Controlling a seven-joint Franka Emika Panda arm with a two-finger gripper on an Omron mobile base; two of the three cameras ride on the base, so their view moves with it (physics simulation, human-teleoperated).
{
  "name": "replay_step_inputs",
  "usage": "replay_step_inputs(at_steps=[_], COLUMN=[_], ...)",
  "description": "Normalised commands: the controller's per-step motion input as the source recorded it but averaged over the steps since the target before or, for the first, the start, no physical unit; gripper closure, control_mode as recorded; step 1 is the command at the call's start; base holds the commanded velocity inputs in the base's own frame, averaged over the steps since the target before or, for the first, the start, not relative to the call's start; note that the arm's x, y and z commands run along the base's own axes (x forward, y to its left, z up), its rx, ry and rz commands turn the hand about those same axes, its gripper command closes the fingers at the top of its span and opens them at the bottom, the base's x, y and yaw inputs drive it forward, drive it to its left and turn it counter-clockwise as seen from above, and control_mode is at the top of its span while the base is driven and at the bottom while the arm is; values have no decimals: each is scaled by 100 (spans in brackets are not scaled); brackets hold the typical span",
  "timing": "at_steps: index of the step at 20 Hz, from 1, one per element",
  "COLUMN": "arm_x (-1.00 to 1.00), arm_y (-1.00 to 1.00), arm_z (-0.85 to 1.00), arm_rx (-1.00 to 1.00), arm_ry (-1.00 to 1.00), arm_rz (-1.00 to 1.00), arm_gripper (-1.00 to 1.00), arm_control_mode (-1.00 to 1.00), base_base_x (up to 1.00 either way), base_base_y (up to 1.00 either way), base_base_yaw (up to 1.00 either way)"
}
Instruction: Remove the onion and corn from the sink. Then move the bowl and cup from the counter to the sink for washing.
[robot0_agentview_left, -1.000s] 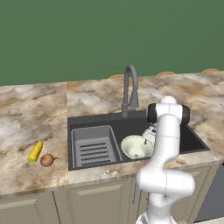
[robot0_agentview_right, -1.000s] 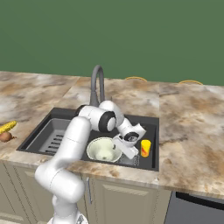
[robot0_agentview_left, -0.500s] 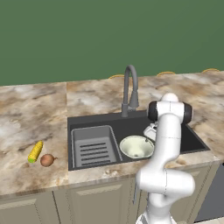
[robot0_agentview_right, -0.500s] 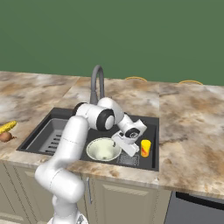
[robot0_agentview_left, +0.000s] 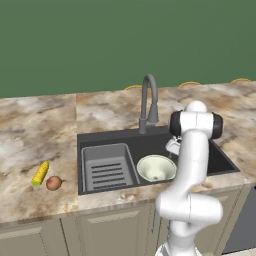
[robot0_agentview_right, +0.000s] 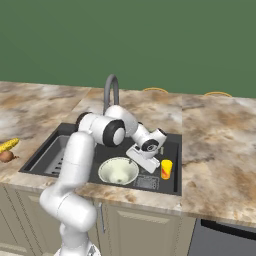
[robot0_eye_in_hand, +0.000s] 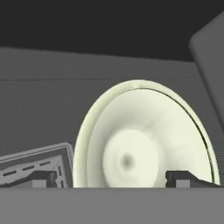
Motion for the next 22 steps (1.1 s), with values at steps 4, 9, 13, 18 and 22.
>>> replay_step_inputs(at_steps=[4,9,13,18,22], arm_x=[-27,-30,-32,-29,-27], arm_y=[0,0,0,2,3], arm_z=[41,41,41,44,47], arm_rx=[-9,-9,-7,-4,-1], arm_ry=[-5,-9,-8,-2,0], arm_rz=[4,4,4,3,1], arm_gripper=[-100,-100,-100,-100,-100], arm_control_mode=[-100,-100,-100,-100,-100], base_base_x=[0,0,0,0,0], base_base_y=[0,0,0,0,0], base_base_yaw=[0,0,0,0,0])
